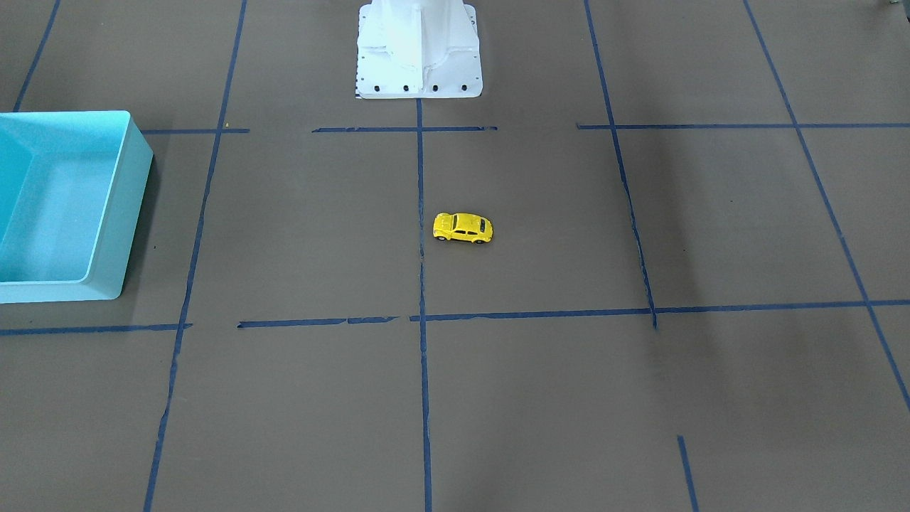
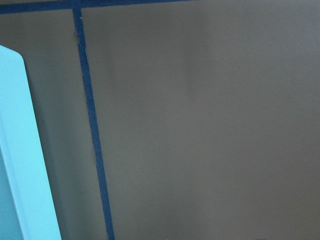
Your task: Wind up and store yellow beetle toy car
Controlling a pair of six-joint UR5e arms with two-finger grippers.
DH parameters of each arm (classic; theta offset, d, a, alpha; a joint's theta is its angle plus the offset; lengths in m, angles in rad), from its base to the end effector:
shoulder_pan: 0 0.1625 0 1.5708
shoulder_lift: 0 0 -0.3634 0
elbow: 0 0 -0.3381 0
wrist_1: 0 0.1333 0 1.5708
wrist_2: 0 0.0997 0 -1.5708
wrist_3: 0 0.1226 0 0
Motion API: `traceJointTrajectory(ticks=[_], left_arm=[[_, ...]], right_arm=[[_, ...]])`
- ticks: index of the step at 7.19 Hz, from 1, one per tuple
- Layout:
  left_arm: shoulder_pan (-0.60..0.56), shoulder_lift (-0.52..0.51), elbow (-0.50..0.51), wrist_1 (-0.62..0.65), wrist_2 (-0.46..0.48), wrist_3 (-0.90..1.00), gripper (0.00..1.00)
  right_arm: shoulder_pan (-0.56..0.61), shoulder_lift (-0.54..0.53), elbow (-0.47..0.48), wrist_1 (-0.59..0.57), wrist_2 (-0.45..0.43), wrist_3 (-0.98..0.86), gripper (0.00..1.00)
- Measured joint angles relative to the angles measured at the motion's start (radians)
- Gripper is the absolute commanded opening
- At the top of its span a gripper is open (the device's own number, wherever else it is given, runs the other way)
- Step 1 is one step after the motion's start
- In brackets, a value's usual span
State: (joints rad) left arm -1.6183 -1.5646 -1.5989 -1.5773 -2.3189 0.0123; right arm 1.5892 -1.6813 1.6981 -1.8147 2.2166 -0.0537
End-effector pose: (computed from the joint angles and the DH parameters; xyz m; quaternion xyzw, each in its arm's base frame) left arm -0.0706 -0.4351 0.6055 0.0241 0.3648 -0.0112 0.9307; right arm 0.0664 -0.3719 0.6358 -0.0960 -0.3189 0.0193 0.9427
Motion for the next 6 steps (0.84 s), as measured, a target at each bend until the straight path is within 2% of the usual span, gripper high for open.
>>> traceJointTrajectory(ticks=[6], left_arm=[[0.0,-0.009,0.016,-0.004,0.014,0.002,0.99]], right_arm=[[0.0,-0.001,-0.001,0.0,0.0,0.0,1.0]])
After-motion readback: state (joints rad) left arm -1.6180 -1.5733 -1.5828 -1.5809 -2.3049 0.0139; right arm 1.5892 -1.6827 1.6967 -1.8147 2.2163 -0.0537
